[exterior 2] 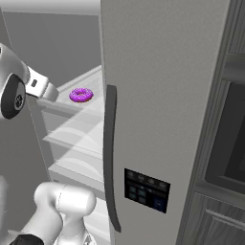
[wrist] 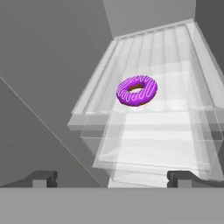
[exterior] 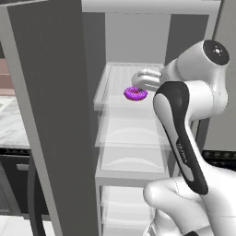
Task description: Take the cupcake and donut from the fridge and place them on the empty tray on the dining counter.
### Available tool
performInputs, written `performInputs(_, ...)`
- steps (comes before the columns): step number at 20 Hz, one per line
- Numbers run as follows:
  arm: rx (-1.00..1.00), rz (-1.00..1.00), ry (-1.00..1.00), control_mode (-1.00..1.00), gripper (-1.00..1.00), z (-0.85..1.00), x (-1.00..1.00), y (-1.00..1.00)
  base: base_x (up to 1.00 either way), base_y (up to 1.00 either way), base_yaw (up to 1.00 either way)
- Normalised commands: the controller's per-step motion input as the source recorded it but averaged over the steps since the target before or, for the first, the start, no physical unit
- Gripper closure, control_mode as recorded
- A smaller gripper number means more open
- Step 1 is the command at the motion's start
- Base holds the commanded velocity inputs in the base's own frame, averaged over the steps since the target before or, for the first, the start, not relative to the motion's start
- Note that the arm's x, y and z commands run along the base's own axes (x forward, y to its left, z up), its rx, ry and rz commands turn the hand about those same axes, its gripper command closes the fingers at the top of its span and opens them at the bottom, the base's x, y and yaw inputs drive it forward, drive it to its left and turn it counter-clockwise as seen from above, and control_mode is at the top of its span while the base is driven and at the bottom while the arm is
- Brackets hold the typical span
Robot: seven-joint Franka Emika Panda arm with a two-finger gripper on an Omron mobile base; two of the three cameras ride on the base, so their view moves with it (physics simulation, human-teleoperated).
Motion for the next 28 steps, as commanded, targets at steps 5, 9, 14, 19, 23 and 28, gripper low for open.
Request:
performInputs(5, -0.02, 0.0, 0.09, -1.0, -1.0, -0.24, 0.51, -0.03, 0.0, 0.0, 0.0)
performInputs(9, -0.15, 0.0, 0.18, -1.0, -1.0, -0.43, 0.57, -0.12, 0.0, 0.0, 0.0)
performInputs(14, -0.13, 0.0, 0.09, -1.0, -1.0, -0.24, 0.49, -0.21, 0.0, 0.0, 0.0)
performInputs(19, -0.09, 0.0, 0.0, -1.0, -1.0, -0.02, 0.38, -0.19, 0.0, 0.0, 0.0)
performInputs(23, -0.01, 0.0, 0.02, -1.0, -1.0, -0.04, 0.44, -0.17, 0.0, 0.0, 0.0)
performInputs(28, 0.0, 0.0, 0.05, -1.0, -1.0, -0.03, 0.34, -0.27, 0.0, 0.0, 0.0)
